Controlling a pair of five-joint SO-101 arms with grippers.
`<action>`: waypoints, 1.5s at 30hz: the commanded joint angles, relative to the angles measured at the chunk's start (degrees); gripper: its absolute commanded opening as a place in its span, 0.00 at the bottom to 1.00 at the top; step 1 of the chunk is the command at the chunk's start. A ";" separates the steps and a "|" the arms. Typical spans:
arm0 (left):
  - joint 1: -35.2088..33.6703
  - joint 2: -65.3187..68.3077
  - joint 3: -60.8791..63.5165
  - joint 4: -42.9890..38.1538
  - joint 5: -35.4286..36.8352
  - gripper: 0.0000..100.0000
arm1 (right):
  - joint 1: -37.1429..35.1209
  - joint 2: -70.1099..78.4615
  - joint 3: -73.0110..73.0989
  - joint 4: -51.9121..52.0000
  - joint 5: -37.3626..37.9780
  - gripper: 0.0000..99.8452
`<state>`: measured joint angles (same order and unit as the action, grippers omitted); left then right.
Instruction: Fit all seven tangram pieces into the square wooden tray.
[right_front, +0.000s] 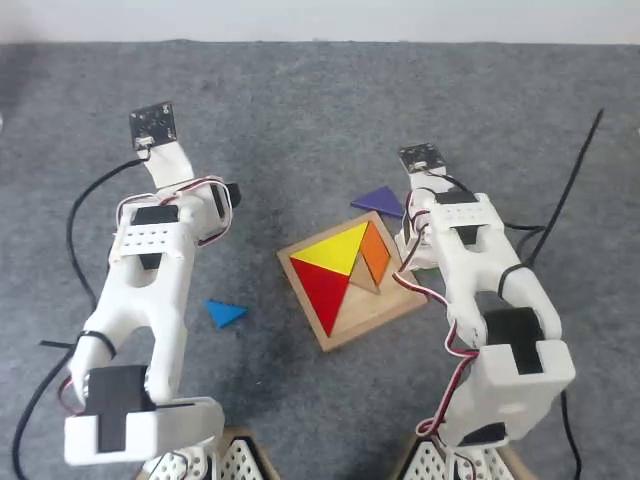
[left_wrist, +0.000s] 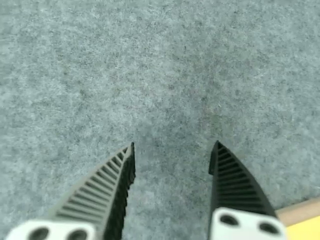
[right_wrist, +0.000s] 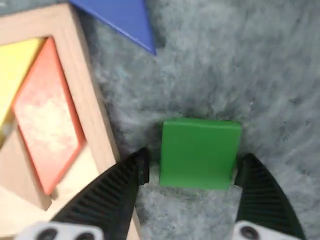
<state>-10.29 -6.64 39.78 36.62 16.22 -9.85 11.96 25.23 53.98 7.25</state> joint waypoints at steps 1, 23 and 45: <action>0.00 -2.64 -1.80 0.00 -0.62 0.24 | -0.92 -0.48 -3.78 -0.48 -0.18 0.17; 0.09 -2.64 -1.71 0.00 -0.62 0.24 | 1.80 -7.52 -14.59 15.96 9.41 0.01; 0.09 -2.64 -1.80 -0.09 -0.62 0.24 | -29.14 -18.15 2.90 18.51 20.13 0.01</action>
<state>-10.29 -6.64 39.78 36.62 16.22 -39.21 -3.16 28.13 73.49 26.86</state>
